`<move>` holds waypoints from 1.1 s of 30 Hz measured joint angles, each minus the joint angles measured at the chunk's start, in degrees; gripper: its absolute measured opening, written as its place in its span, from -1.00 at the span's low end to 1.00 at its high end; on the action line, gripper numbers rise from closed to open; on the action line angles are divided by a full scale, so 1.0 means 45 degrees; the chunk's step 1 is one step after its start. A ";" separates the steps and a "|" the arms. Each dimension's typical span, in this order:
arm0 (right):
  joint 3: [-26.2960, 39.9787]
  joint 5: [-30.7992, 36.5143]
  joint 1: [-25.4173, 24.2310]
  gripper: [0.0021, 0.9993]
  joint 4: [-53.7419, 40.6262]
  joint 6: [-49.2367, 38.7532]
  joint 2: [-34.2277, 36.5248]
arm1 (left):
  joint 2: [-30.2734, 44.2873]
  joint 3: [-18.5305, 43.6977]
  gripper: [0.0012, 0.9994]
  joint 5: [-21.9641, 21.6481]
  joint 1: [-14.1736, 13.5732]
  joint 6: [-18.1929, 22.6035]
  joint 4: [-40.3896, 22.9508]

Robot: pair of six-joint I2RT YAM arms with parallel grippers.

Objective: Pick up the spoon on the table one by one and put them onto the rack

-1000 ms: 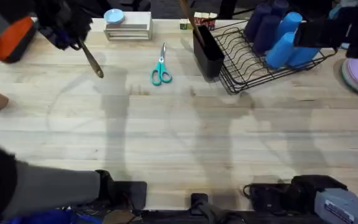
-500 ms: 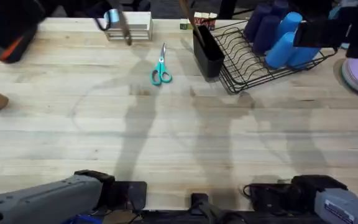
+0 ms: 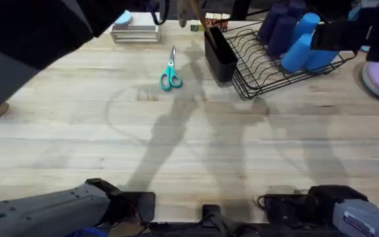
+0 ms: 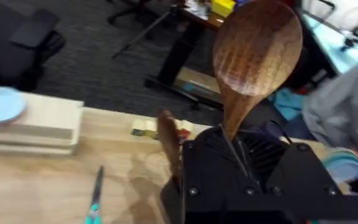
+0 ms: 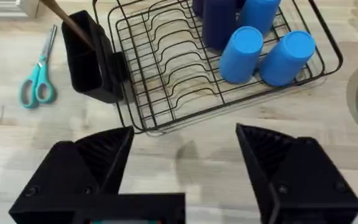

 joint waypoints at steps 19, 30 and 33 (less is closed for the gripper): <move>0.0004 0.0000 0.0000 0.99 0.0000 -0.0049 0.0000 | 0.2326 -0.0005 -0.91 0.2948 -0.1578 0.4469 0.2711; 0.0005 0.0000 0.0000 0.99 0.0000 -0.0393 0.0000 | 0.2418 -0.0996 -0.91 0.3979 -0.1666 0.5090 0.5424; 0.0003 0.0005 0.0000 0.99 0.0000 -0.0437 0.0000 | 0.2421 -0.1814 -0.91 0.4302 -0.1666 0.5124 0.6587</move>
